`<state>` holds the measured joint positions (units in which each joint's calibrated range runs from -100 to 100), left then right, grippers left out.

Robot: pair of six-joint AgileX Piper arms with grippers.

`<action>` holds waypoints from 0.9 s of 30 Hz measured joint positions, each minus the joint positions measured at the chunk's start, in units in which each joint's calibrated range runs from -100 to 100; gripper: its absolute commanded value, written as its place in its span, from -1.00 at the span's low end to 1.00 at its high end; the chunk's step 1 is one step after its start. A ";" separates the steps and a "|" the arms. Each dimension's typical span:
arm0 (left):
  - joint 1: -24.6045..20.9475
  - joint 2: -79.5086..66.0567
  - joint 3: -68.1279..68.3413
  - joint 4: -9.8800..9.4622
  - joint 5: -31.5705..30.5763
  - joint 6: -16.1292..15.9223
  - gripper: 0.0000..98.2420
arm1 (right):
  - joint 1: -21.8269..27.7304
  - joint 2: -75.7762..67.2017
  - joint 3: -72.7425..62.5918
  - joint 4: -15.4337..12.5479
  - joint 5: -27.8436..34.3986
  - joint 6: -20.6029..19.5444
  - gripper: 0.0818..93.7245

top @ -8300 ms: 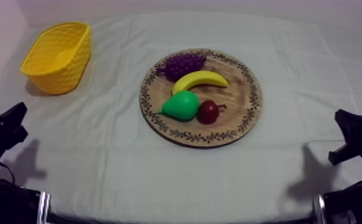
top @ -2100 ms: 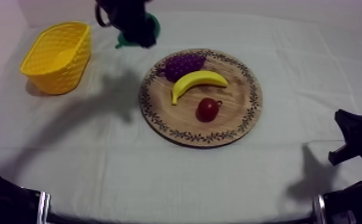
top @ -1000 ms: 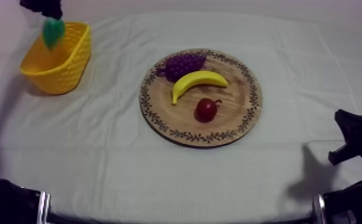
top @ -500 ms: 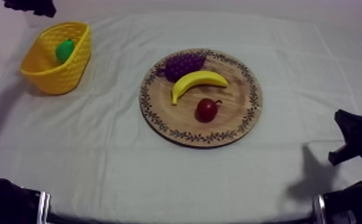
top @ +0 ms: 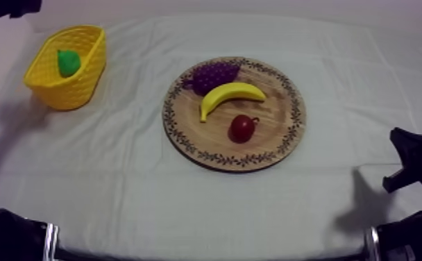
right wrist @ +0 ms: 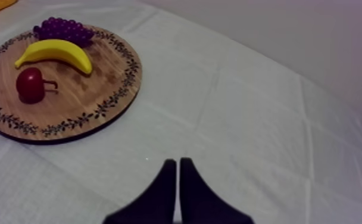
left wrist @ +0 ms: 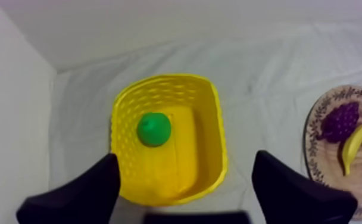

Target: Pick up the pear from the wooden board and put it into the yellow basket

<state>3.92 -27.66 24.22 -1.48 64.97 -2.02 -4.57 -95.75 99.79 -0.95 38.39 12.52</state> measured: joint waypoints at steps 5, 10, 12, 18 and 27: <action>-0.89 -10.30 9.53 0.08 -3.00 2.01 0.13 | 0.00 0.00 0.00 0.00 0.00 0.00 -0.99; -2.64 -20.44 19.44 0.48 -7.33 2.59 -0.32 | 0.00 0.00 0.00 0.00 0.00 0.00 -0.99; -3.01 -24.28 24.38 0.47 -9.43 2.44 -0.48 | 0.00 0.00 0.00 0.00 0.00 0.00 -0.99; -3.34 -35.73 38.19 0.54 -15.84 2.29 -0.82 | 0.00 0.00 0.00 0.00 0.00 0.00 -0.99; -2.58 -50.80 58.54 0.18 -27.30 3.13 -0.99 | 0.00 0.00 0.00 0.00 0.00 0.00 -0.99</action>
<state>1.35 -78.46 82.76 -1.30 37.67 1.12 -4.57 -95.75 99.79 -0.95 38.39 12.52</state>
